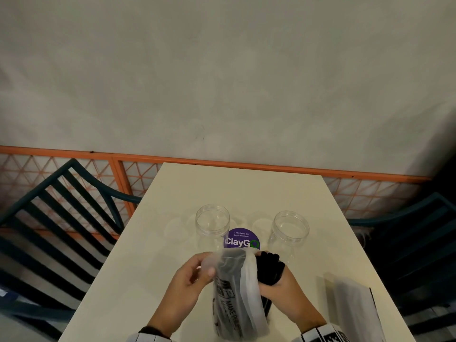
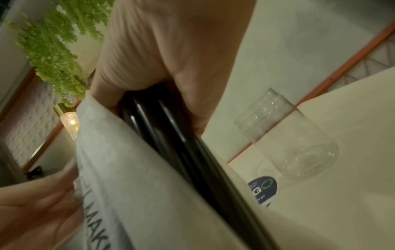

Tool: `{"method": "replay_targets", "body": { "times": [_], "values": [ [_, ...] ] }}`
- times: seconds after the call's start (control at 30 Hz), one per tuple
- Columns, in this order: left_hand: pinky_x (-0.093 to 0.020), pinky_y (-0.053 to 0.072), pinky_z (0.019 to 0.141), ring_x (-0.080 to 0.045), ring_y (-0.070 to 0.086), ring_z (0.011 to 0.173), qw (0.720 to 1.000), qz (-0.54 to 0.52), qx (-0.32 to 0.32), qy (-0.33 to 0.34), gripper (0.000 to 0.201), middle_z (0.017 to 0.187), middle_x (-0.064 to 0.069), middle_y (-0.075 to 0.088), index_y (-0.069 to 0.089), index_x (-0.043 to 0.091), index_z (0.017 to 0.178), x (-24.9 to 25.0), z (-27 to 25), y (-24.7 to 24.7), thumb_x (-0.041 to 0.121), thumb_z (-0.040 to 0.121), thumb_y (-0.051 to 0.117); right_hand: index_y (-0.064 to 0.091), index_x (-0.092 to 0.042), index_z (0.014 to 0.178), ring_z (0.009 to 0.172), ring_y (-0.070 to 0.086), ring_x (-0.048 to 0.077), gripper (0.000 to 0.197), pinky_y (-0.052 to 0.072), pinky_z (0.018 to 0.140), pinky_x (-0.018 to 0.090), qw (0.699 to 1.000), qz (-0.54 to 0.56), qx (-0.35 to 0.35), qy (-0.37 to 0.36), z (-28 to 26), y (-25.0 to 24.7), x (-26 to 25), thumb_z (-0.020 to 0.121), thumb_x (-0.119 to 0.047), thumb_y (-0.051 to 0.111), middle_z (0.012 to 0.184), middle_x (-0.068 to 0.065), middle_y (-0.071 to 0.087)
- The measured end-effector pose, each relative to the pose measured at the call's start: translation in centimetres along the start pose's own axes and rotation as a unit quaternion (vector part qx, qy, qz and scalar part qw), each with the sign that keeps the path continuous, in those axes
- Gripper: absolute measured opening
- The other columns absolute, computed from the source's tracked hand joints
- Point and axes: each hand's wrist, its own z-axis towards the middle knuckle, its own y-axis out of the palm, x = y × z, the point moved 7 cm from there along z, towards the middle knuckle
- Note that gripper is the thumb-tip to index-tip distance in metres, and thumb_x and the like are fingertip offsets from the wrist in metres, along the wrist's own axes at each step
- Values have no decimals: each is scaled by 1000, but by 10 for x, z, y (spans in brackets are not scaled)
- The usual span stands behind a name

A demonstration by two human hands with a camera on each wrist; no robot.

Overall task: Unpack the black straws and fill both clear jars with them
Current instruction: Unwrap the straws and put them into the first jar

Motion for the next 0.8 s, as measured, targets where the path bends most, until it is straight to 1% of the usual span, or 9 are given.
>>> {"method": "replay_targets", "body": {
  "times": [0.07, 0.13, 0.2, 0.37, 0.47, 0.53, 0.6, 0.7, 0.8],
  "values": [
    [-13, 48, 72, -4, 63, 82, 999, 43, 6, 19, 16, 91, 7, 70, 73, 21, 86, 4, 1, -3, 20, 71, 72, 64, -12, 103, 92, 66, 10, 49, 50, 77, 18, 1000, 0, -11, 1, -1, 2, 0, 57, -25, 78, 91, -6, 73],
    [-11, 43, 60, -5, 57, 64, 997, 52, 61, 22, 5, 71, 5, 67, 73, 14, 67, 6, 5, -11, 11, 67, 77, 65, -12, 101, 92, 67, 11, 52, 50, 77, 20, 1000, -1, -12, 0, 0, 3, 0, 54, -29, 78, 92, -2, 73],
    [-12, 41, 54, -6, 52, 57, 993, 61, 100, 11, 8, 59, 3, 64, 70, 7, 62, 2, 8, -16, 5, 68, 75, 66, -11, 99, 89, 67, 11, 51, 50, 75, 20, 1000, -1, -14, -6, -1, 5, -2, 53, -29, 79, 89, -2, 74],
    [-15, 50, 67, -9, 64, 77, 992, 62, 107, -8, 13, 81, -2, 72, 68, 14, 86, -8, 7, -9, 6, 85, 58, 63, -11, 105, 94, 66, 10, 56, 50, 76, 18, 1000, 5, -16, -19, 0, 8, -8, 55, -27, 79, 94, -8, 71],
    [-21, 51, 77, -17, 63, 90, 997, 36, 57, -36, 12, 92, -7, 69, 62, 10, 92, -13, 7, -2, 11, 91, 50, 62, -13, 105, 95, 66, 10, 54, 50, 78, 18, 1000, 0, -8, -17, -1, 6, -8, 56, -26, 80, 95, -8, 70],
    [-23, 51, 83, -15, 63, 96, 999, -9, -3, -41, 16, 99, -5, 69, 60, 10, 100, -10, 4, 5, 21, 89, 55, 59, -13, 107, 96, 64, 8, 52, 49, 78, 15, 1000, -4, -2, -25, -2, 4, -9, 60, -17, 81, 97, -11, 69],
    [-22, 51, 83, -10, 63, 100, 998, -17, -51, -33, 39, 106, 0, 69, 62, 17, 108, -7, 2, 10, 31, 72, 69, 56, -15, 107, 96, 64, 8, 50, 48, 78, 13, 999, -12, -3, -35, -3, 4, -13, 64, -4, 80, 98, -12, 68],
    [-21, 50, 71, -16, 64, 79, 1000, 4, -5, -22, 39, 82, -2, 73, 74, 11, 82, -8, 5, 3, 35, 51, 76, 55, -17, 105, 95, 64, 6, 52, 48, 77, 12, 999, -11, -6, -45, -5, 8, -18, 64, 3, 79, 99, -13, 68],
    [-22, 47, 62, -16, 58, 64, 998, -11, 62, -31, 10, 63, -3, 68, 73, 5, 64, -11, 6, -2, 14, 64, 78, 56, -20, 105, 95, 63, 2, 54, 47, 76, 9, 999, -7, -3, -49, -5, 9, -19, 63, 0, 82, 100, -17, 67]
  ]
}}
